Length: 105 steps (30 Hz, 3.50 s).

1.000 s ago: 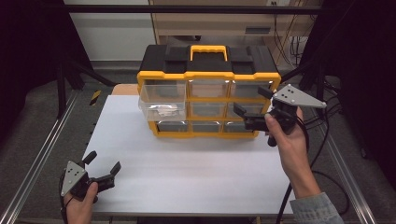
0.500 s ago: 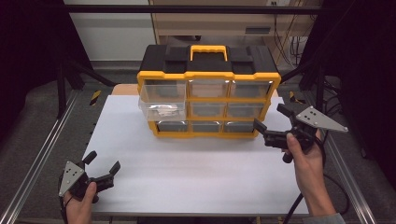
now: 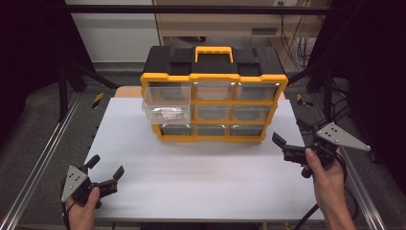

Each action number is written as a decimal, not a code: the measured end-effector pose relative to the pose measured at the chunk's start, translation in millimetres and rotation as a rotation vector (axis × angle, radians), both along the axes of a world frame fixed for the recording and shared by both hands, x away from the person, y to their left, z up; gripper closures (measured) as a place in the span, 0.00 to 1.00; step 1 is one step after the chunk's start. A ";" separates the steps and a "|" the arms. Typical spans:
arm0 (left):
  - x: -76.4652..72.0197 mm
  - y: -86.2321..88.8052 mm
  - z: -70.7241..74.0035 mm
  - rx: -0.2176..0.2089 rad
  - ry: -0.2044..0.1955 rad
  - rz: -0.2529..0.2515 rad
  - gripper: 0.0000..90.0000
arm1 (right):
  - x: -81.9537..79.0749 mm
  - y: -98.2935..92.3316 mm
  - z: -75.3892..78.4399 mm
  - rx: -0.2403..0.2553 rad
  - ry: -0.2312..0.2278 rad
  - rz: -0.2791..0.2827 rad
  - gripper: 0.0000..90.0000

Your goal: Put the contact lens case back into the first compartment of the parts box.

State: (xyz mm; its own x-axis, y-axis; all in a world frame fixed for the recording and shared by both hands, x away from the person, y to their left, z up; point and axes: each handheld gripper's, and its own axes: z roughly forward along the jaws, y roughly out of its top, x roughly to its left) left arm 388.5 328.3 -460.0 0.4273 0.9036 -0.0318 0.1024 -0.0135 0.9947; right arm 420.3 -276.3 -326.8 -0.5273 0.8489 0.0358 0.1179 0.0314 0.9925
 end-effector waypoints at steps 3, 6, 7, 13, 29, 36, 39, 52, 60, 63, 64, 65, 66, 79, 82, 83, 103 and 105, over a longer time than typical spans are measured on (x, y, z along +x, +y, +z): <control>-0.3 1.3 0.5 -0.014 -0.009 -0.004 0.02 | -4.6 -4.9 -6.9 0.011 -0.025 -0.021 0.04; -0.3 2.4 0.3 -0.024 -0.017 -0.003 0.02 | -8.1 -8.1 -16.2 -0.009 -0.037 -0.026 0.04; -0.4 2.4 0.3 -0.020 -0.021 -0.002 0.02 | -9.0 -8.9 -18.9 -0.015 -0.037 -0.028 0.04; -0.6 2.1 1.0 -0.020 -0.034 -0.008 0.02 | -14.2 -15.0 -33.1 -0.012 -0.047 -0.044 0.04; -0.8 -1.2 1.8 -0.010 -0.040 -0.026 0.02 | -22.9 -18.9 -67.6 -0.008 -0.025 -0.052 0.04; 0.5 -2.2 0.5 -0.016 -0.032 -0.046 0.02 | -24.3 -16.0 -84.2 -0.004 -0.009 -0.037 0.04; 0.8 -3.2 0.0 -0.014 -0.028 -0.051 0.02 | -23.9 -13.8 -90.6 0.005 0.000 -0.037 0.04; 1.1 -6.4 -0.4 0.017 -0.026 -0.056 0.02 | -19.3 1.5 -118.6 0.018 0.048 -0.004 0.05; 2.1 -8.3 -1.6 0.018 -0.017 -0.067 0.02 | -17.2 6.9 -131.6 0.004 0.068 0.004 0.05; 2.1 -9.5 -1.7 0.022 -0.016 -0.072 0.02 | -15.3 10.0 -133.2 0.001 0.070 0.014 0.04; 2.1 -9.7 -1.8 0.023 -0.015 -0.074 0.02 | -14.4 11.6 -133.7 0.001 0.070 0.017 0.04; 2.3 -10.1 -2.0 0.024 -0.014 -0.076 0.02 | -13.8 12.7 -133.9 0.002 0.071 0.021 0.04; 2.6 -10.6 -2.3 0.025 -0.013 -0.077 0.02 | -12.9 14.1 -134.3 0.001 0.069 0.026 0.04; 4.6 -16.7 -4.8 0.038 0.000 -0.109 0.01 | -5.5 30.8 -139.5 0.005 0.077 0.089 0.04; 4.8 -17.4 -5.3 0.035 0.002 -0.110 0.01 | -4.3 32.6 -140.0 0.013 0.070 0.106 0.04; 4.7 -17.8 -5.5 0.034 0.003 -0.112 0.01 | -3.9 33.0 -140.2 0.014 0.069 0.109 0.04; 6.4 -24.5 -11.1 -0.011 0.037 -0.148 0.01 | 5.0 39.8 -144.9 0.027 0.082 0.136 0.05; 6.8 -25.9 -12.0 -0.008 0.043 -0.149 0.01 | 3.7 38.0 -144.8 0.014 0.080 0.132 0.06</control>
State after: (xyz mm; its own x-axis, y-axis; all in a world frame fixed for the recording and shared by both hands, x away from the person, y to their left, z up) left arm 395.4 302.4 -472.0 0.5544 0.8301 -0.0602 0.1427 -0.0235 0.9895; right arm 424.0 -238.3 -471.7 -0.6292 0.7715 0.0938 0.1925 0.0377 0.9806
